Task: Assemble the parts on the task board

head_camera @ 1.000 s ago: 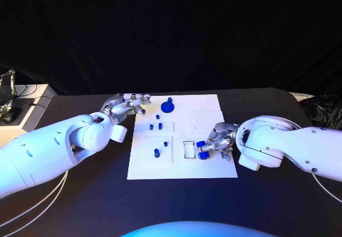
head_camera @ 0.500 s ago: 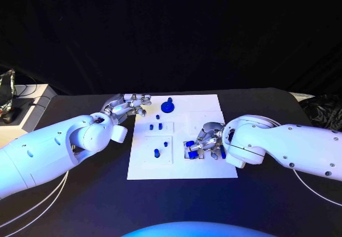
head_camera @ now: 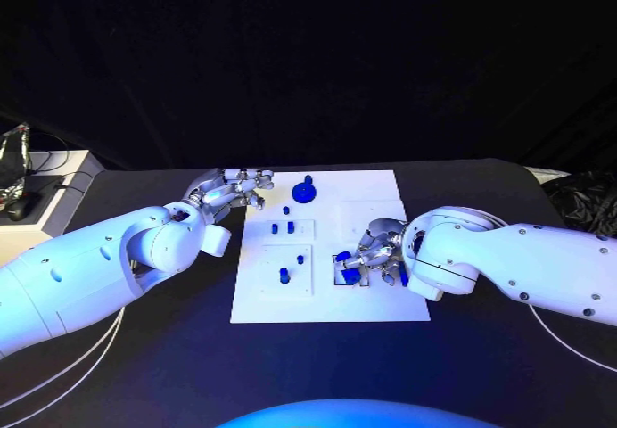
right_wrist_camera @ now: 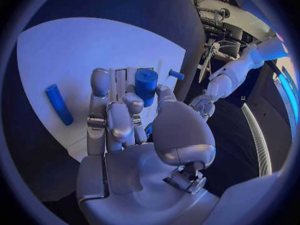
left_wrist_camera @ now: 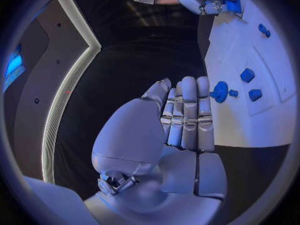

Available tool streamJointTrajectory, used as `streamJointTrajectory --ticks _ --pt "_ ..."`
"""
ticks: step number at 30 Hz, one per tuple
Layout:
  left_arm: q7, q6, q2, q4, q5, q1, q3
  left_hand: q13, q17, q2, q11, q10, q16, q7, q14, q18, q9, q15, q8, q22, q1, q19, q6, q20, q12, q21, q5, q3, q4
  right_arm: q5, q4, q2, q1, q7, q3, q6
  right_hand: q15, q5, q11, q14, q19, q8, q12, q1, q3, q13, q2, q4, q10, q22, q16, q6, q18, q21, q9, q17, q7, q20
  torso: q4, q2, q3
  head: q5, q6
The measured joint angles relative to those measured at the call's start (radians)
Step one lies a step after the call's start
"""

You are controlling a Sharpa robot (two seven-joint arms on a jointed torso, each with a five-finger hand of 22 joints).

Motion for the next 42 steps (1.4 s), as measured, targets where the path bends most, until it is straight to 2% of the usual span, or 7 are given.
streamJointTrajectory --ticks 9,12,14,19,24,36,42 --pt "0.000 0.001 -0.002 0.000 0.000 0.000 0.000 0.000 0.000 0.000 0.000 0.000 0.000 0.000 0.000 0.000 0.000 0.000 0.000 0.000 0.000 0.000 0.000 0.000 0.000 0.000 0.000 0.000 0.000 -0.010 0.004 -0.001 0.000 0.000 0.000 -0.003 0.000 -0.068 0.000 0.000 0.000 0.000 -0.004 -0.004 0.014 -0.006 -0.004 -0.014 0.000 0.000 0.000 0.000 0.000 0.000 -0.002 0.000 0.000 0.000 0.0003 0.001 0.0001 0.001 0.001" --pt "-0.001 0.001 -0.002 0.000 0.000 0.000 0.000 0.000 -0.001 0.000 0.000 0.000 0.000 0.000 0.000 0.000 0.000 0.000 0.000 0.000 0.000 0.000 0.000 0.000 0.000 0.000 0.000 0.000 0.000 -0.014 0.004 -0.001 -0.001 -0.001 0.000 -0.006 0.000 -0.195 0.004 0.000 0.000 0.000 -0.008 -0.027 0.035 -0.010 -0.019 -0.031 -0.004 0.000 0.000 0.001 0.000 -0.004 -0.002 0.001 0.007 0.000 0.0003 0.001 0.0001 0.001 0.002" --pt "-0.001 0.001 -0.002 0.001 0.000 0.000 0.000 0.000 -0.001 0.000 0.000 0.000 0.000 0.000 0.000 0.000 0.000 0.000 0.000 0.000 0.000 0.000 0.000 0.000 0.000 -0.003 0.000 0.000 0.000 -0.018 0.004 -0.001 -0.002 -0.001 -0.001 -0.009 0.000 -0.293 0.004 0.000 0.002 0.001 -0.012 -0.046 0.052 -0.014 -0.039 0.004 -0.004 -0.001 0.000 0.001 0.000 -0.004 -0.004 0.002 0.007 -0.002 0.0003 0.001 0.0001 0.000 0.003" --pt "-0.001 0.001 -0.003 0.001 0.000 0.000 0.000 0.000 -0.002 0.000 0.000 0.000 0.000 0.000 0.000 0.000 0.000 0.000 0.000 0.000 0.000 0.004 0.000 0.004 0.004 -0.008 0.000 0.004 0.004 -0.025 0.006 -0.002 -0.003 -0.001 -0.002 -0.013 0.000 -0.461 0.007 0.000 0.002 -0.001 -0.019 -0.076 0.130 -0.025 -0.165 0.154 -0.007 -0.001 0.000 -0.003 0.000 -0.004 -0.014 0.006 0.010 -0.002 0.0006 0.001 -0.0003 0.000 0.003" --pt "-0.001 0.001 -0.004 0.001 0.000 0.000 0.000 0.000 -0.002 0.000 0.000 0.000 0.000 0.000 0.000 0.000 0.000 0.000 0.000 0.000 0.000 0.004 0.000 0.004 0.004 -0.008 0.000 0.004 0.004 -0.030 0.010 -0.005 -0.003 0.001 -0.002 -0.018 0.004 -0.518 0.007 0.003 0.002 -0.006 -0.019 -0.114 0.121 -0.027 -0.202 0.170 -0.007 -0.001 0.000 -0.003 0.000 -0.004 -0.019 0.009 0.010 -0.002 0.0009 0.001 -0.0006 -0.001 0.003" --pt "-0.002 0.001 -0.007 0.002 0.000 0.000 0.000 0.000 -0.002 0.000 0.000 0.000 0.000 0.000 0.000 0.000 0.000 0.000 0.000 0.001 0.000 0.004 0.000 0.004 0.004 -0.008 0.000 0.004 0.004 -0.047 0.055 -0.045 -0.005 0.015 -0.002 -0.032 0.003 -0.451 0.007 0.003 0.001 -0.008 -0.019 -0.085 0.032 -0.029 -0.122 0.154 -0.007 0.000 0.000 -0.003 0.000 -0.004 -0.021 0.012 0.010 -0.001 0.0016 0.001 -0.0005 0.000 0.003" --pt "-0.003 0.001 -0.009 0.002 0.000 0.000 0.000 0.000 -0.002 0.000 0.000 0.000 0.000 0.000 0.000 0.000 0.000 0.000 0.000 0.001 0.000 0.004 0.000 0.004 0.004 -0.008 0.000 0.004 0.004 -0.053 0.083 -0.082 -0.006 0.044 -0.002 -0.047 0.003 -0.412 0.007 0.003 0.001 0.010 -0.011 0.008 0.023 -0.025 -0.027 0.010 -0.007 0.006 0.000 -0.003 0.000 0.008 -0.012 0.016 0.010 -0.001 0.0019 0.001 -0.0006 0.002 0.002"
